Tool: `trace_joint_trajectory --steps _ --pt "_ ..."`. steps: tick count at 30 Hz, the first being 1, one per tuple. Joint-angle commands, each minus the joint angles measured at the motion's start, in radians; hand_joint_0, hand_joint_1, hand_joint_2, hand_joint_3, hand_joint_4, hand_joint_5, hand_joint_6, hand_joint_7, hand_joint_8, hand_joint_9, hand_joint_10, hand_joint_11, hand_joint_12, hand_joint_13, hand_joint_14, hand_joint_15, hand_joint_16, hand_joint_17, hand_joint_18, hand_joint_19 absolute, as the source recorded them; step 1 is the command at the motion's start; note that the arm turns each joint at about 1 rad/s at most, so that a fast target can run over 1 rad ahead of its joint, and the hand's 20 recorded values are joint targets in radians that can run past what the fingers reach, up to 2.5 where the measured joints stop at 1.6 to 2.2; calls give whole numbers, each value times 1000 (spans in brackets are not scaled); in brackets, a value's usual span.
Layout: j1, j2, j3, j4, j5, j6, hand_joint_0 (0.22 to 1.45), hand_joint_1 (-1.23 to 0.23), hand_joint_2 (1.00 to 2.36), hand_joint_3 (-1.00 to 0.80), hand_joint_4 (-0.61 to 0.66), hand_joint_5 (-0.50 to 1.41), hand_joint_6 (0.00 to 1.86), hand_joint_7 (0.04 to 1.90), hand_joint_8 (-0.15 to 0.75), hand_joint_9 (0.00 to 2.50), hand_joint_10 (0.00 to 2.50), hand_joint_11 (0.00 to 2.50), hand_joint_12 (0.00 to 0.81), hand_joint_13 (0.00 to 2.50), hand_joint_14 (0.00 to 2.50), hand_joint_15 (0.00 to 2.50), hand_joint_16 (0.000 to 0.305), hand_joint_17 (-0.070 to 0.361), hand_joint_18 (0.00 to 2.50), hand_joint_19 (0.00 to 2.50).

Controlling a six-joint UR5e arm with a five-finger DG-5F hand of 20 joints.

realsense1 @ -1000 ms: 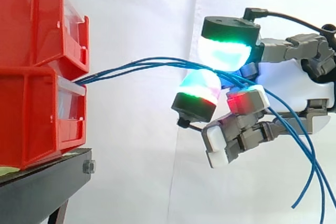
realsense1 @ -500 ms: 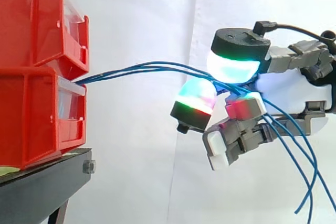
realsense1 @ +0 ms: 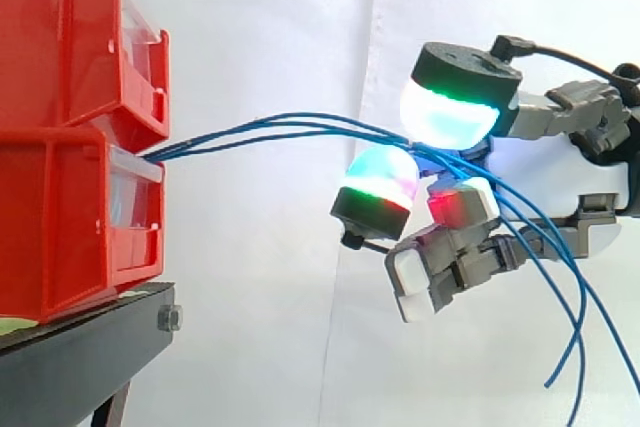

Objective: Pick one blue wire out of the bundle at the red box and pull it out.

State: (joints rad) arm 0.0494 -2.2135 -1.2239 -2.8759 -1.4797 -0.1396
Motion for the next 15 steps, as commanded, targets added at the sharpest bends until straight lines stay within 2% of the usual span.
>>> trace_joint_trajectory --steps 1,3,7,10,12,15 --pt "0 1 1 1 1 0 552 -606 1004 -451 268 -12 503 1194 190 1277 24 623 332 838 22 522 55 125 535 568" --pt "-2 0 0 4 1 0 565 -529 1003 -451 241 -3 504 1178 182 1299 26 601 328 854 24 515 55 123 539 583" --pt "0 0 1 3 2 -6 589 -493 1006 -427 256 2 504 1180 177 1334 26 616 320 867 22 514 54 122 553 585" --pt "-2 0 0 0 2 -14 600 -584 1010 -365 227 -3 503 1274 207 1327 28 642 332 874 24 519 54 122 564 576" --pt "-3 0 0 0 2 -20 608 -657 1013 -309 206 -9 500 1401 226 1315 28 695 340 867 25 529 54 122 568 576" --pt "-5 0 0 0 2 -26 607 -664 1013 -296 189 -20 541 1350 232 1303 27 720 344 870 23 532 55 124 575 580"
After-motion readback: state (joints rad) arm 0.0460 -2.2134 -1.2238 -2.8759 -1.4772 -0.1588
